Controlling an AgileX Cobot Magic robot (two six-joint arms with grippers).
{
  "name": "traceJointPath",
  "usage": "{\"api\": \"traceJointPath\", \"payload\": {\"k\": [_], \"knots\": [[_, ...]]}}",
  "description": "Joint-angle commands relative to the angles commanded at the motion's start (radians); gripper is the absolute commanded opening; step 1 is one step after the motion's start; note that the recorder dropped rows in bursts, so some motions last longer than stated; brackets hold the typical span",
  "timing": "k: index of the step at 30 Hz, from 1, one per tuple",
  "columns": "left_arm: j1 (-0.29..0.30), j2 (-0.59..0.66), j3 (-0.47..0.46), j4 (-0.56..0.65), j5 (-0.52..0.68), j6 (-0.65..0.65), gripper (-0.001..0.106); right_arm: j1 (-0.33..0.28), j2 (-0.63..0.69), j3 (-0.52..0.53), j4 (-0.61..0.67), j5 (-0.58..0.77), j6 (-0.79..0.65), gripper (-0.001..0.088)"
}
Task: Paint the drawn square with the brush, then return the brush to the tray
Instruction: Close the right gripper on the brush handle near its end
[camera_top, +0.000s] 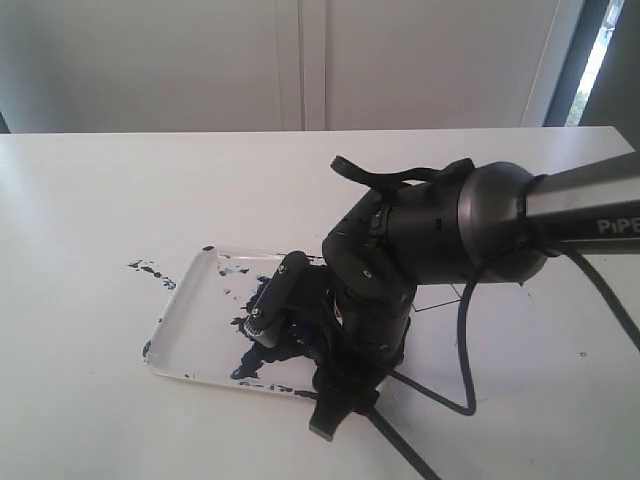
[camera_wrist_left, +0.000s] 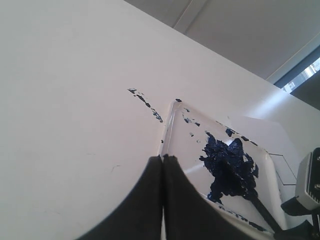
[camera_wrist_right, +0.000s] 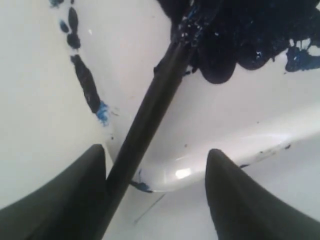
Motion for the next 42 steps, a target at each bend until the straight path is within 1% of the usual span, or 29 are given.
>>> {"api": "traceJointPath", "payload": {"k": [5, 9, 11, 14, 15, 19, 22, 25, 28, 30, 31, 34, 38, 42], "knots": [[0.000, 0.000, 0.000, 0.000, 0.000, 0.000, 0.000, 0.000, -0.044, -0.004, 0.018, -0.010, -0.004, 0.0553], [0.000, 0.000, 0.000, 0.000, 0.000, 0.000, 0.000, 0.000, -0.138, -0.016, 0.020, -0.001, 0.000, 0.0554], [0.000, 0.000, 0.000, 0.000, 0.000, 0.000, 0.000, 0.000, -0.172, -0.016, 0.020, 0.024, 0.002, 0.0554], [0.000, 0.000, 0.000, 0.000, 0.000, 0.000, 0.000, 0.000, -0.229, -0.016, 0.006, 0.115, 0.002, 0.0554], [0.000, 0.000, 0.000, 0.000, 0.000, 0.000, 0.000, 0.000, -0.245, -0.017, -0.009, 0.174, 0.011, 0.0554], [0.000, 0.000, 0.000, 0.000, 0.000, 0.000, 0.000, 0.000, -0.294, -0.017, -0.079, 0.348, 0.087, 0.0554], [0.000, 0.000, 0.000, 0.000, 0.000, 0.000, 0.000, 0.000, -0.319, -0.017, -0.075, 0.419, 0.094, 0.0554], [0.000, 0.000, 0.000, 0.000, 0.000, 0.000, 0.000, 0.000, -0.323, -0.005, -0.015, 0.467, 0.094, 0.0554], [0.000, 0.000, 0.000, 0.000, 0.000, 0.000, 0.000, 0.000, -0.319, 0.030, 0.056, 0.432, 0.094, 0.0553], [0.000, 0.000, 0.000, 0.000, 0.000, 0.000, 0.000, 0.000, -0.320, 0.072, 0.095, 0.366, 0.094, 0.0553], [0.000, 0.000, 0.000, 0.000, 0.000, 0.000, 0.000, 0.000, -0.320, 0.106, 0.112, 0.298, 0.094, 0.0553], [0.000, 0.000, 0.000, 0.000, 0.000, 0.000, 0.000, 0.000, -0.320, 0.190, 0.118, 0.173, 0.089, 0.0553], [0.000, 0.000, 0.000, 0.000, 0.000, 0.000, 0.000, 0.000, -0.320, 0.258, 0.122, 0.088, 0.086, 0.0553], [0.000, 0.000, 0.000, 0.000, 0.000, 0.000, 0.000, 0.000, -0.317, 0.278, 0.165, 0.044, 0.060, 0.0553]]}}
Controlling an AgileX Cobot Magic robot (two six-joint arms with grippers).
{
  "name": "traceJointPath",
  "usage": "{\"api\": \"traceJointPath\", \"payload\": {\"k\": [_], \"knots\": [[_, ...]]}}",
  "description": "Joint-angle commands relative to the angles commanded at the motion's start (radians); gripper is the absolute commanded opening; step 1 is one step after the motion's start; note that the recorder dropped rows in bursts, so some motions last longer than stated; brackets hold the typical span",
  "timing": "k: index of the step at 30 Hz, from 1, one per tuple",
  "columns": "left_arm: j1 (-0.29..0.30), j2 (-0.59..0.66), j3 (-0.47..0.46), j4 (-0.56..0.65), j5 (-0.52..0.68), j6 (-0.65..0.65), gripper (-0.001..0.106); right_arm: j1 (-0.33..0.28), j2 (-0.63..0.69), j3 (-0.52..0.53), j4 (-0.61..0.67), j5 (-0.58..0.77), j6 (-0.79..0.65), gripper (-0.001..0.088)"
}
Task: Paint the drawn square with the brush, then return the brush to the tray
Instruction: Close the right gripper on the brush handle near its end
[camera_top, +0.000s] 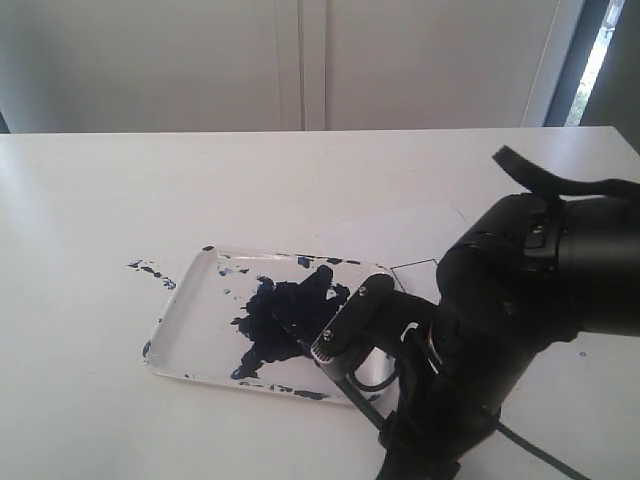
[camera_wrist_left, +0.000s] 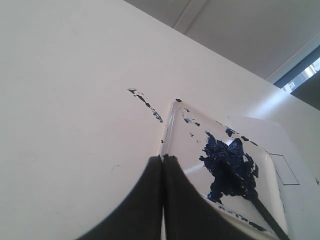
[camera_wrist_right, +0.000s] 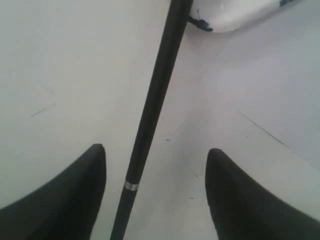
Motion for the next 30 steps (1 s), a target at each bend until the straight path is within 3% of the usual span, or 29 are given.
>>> {"api": "traceJointPath", "payload": {"k": [24, 30], "knots": [[0.000, 0.000, 0.000, 0.000, 0.000, 0.000, 0.000, 0.000, 0.114, 0.000, 0.009, -0.005, -0.019, 0.0553], [0.000, 0.000, 0.000, 0.000, 0.000, 0.000, 0.000, 0.000, 0.124, 0.000, 0.009, -0.011, -0.020, 0.0389]]}}
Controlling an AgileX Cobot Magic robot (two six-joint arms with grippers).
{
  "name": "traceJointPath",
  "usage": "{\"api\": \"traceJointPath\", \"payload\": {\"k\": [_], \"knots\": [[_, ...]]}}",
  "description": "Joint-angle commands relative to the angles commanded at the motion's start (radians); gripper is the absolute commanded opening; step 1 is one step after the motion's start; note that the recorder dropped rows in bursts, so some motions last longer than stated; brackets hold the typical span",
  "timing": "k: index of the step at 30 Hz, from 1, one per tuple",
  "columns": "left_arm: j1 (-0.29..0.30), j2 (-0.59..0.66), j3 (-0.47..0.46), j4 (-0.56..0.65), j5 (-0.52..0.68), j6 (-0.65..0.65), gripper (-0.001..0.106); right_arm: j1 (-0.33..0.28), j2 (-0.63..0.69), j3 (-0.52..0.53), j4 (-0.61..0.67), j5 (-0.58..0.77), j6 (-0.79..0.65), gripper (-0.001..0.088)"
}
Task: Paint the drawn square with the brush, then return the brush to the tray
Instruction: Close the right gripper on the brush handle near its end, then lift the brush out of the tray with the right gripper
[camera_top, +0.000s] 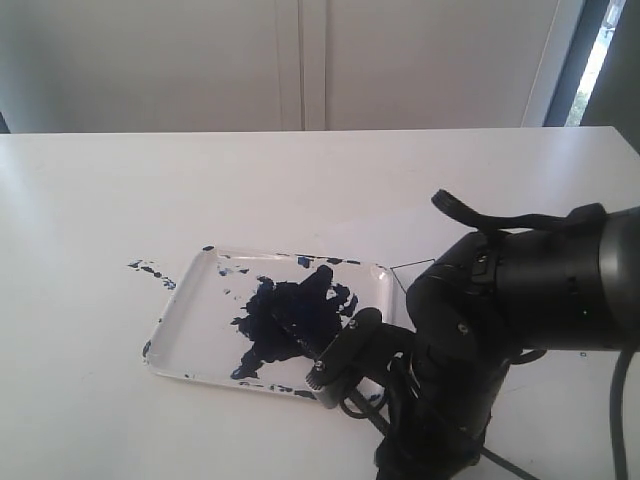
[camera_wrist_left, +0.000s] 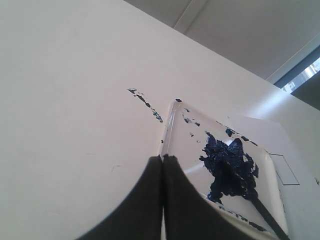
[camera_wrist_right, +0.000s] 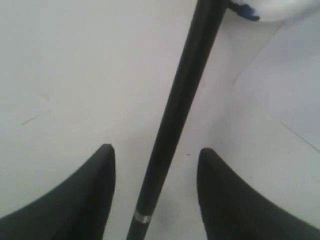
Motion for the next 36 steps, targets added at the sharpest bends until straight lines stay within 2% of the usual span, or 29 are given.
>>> {"api": "traceJointPath", "payload": {"k": [5, 10, 18, 21, 31, 36], "knots": [[0.000, 0.000, 0.000, 0.000, 0.000, 0.000, 0.000, 0.000, 0.000, 0.000, 0.000, 0.000, 0.000, 0.0309], [0.000, 0.000, 0.000, 0.000, 0.000, 0.000, 0.000, 0.000, 0.000, 0.000, 0.000, 0.004, 0.000, 0.0188], [0.000, 0.000, 0.000, 0.000, 0.000, 0.000, 0.000, 0.000, -0.050, -0.042, -0.040, 0.081, 0.003, 0.0026], [0.000, 0.000, 0.000, 0.000, 0.000, 0.000, 0.000, 0.000, -0.081, -0.084, -0.097, 0.141, 0.021, -0.0001], [0.000, 0.000, 0.000, 0.000, 0.000, 0.000, 0.000, 0.000, -0.108, -0.210, -0.425, 0.449, 0.090, 0.0000], [0.000, 0.000, 0.000, 0.000, 0.000, 0.000, 0.000, 0.000, -0.108, -0.225, -0.493, 0.453, 0.090, 0.0000]]}}
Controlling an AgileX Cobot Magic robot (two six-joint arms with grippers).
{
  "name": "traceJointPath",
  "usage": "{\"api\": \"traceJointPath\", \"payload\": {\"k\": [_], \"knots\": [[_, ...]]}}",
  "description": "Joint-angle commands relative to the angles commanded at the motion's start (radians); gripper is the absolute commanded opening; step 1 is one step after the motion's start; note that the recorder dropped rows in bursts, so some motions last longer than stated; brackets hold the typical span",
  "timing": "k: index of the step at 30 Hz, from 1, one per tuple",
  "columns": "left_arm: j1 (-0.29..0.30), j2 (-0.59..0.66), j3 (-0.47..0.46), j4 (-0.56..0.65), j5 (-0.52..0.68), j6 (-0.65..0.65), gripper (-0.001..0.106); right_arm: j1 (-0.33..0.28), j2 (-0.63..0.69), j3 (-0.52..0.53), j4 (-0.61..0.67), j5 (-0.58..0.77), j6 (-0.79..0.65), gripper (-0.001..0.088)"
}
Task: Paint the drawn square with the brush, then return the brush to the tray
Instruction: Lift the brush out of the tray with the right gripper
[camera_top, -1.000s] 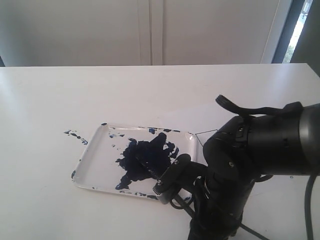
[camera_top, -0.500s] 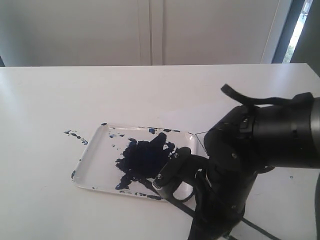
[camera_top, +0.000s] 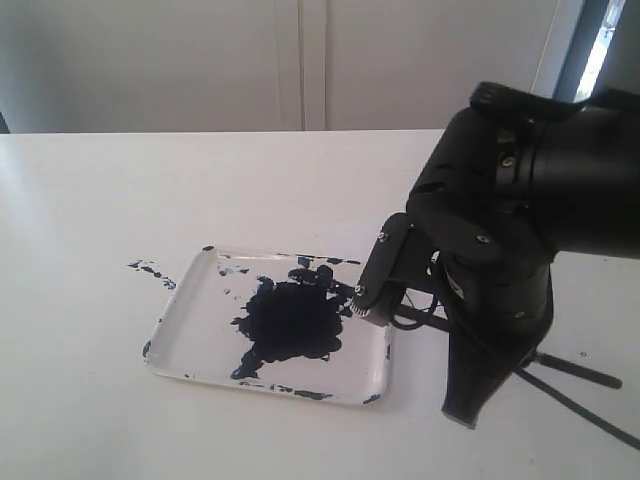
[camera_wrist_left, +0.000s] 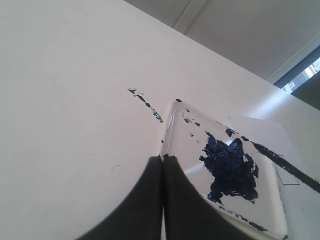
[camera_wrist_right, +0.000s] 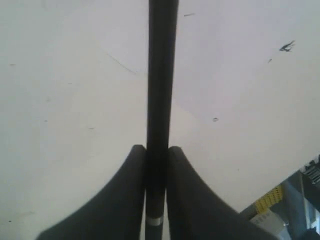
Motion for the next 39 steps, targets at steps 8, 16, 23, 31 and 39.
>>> {"api": "traceJointPath", "payload": {"k": [8, 16, 23, 31, 39], "knots": [[0.000, 0.000, 0.000, 0.000, 0.000, 0.000, 0.000, 0.000, 0.059, 0.000, -0.002, 0.000, 0.000, 0.0000], [0.000, 0.000, 0.000, 0.000, 0.000, 0.000, 0.000, 0.000, 0.157, 0.000, -0.063, 0.000, 0.014, 0.0000], [0.000, 0.000, 0.000, 0.000, 0.000, 0.000, 0.000, 0.000, 0.217, -0.001, -0.162, 0.000, 0.087, 0.0000], [0.000, 0.000, 0.000, 0.000, 0.000, 0.000, 0.000, 0.000, 0.225, -0.023, -0.080, 0.000, 0.068, 0.0000], [0.000, 0.000, 0.000, 0.000, 0.000, 0.000, 0.000, 0.000, 0.225, -0.023, 0.042, 0.000, 0.013, 0.0000]]}}
